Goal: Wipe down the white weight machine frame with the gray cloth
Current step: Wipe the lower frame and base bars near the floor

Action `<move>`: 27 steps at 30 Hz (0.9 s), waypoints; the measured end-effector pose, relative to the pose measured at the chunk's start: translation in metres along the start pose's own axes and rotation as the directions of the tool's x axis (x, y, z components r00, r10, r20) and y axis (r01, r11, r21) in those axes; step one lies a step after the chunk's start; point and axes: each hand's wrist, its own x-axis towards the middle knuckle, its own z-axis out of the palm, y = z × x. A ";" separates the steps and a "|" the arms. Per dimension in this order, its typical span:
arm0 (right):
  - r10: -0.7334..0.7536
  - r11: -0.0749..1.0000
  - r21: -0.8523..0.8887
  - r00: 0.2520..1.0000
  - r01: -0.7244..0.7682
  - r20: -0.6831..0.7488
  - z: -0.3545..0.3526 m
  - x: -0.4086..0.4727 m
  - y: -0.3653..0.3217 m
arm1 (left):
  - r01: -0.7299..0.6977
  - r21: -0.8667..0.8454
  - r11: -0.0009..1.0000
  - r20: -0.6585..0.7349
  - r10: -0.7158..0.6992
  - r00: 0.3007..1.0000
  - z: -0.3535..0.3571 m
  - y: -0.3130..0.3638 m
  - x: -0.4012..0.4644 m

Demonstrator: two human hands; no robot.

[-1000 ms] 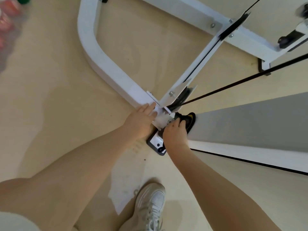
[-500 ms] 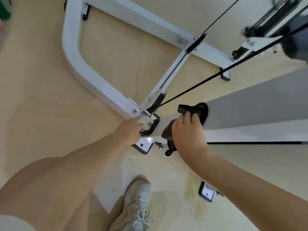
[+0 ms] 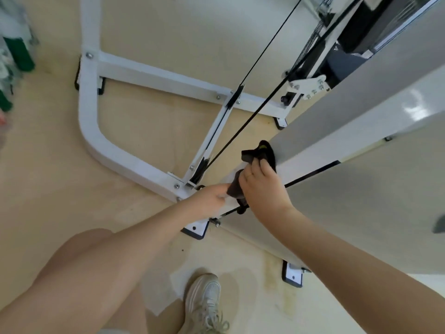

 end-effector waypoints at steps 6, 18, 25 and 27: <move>0.303 0.953 0.134 0.829 -0.272 -0.470 0.003 -0.042 0.074 | -0.191 -0.159 0.969 -0.144 0.169 0.975 -0.007 0.037 -0.002; 0.334 0.940 0.071 0.862 -0.333 -0.381 0.005 -0.046 0.074 | -0.245 -0.133 0.960 -0.035 0.242 0.970 -0.001 0.076 -0.008; 0.421 0.886 0.132 0.651 -0.445 -0.632 -0.003 -0.055 0.112 | -0.208 -0.068 0.976 0.029 0.210 0.977 -0.009 0.063 -0.009; 0.506 0.833 0.201 0.562 -0.515 -0.654 -0.008 -0.057 0.130 | -0.222 -0.096 0.970 0.035 0.226 0.974 -0.005 0.061 -0.010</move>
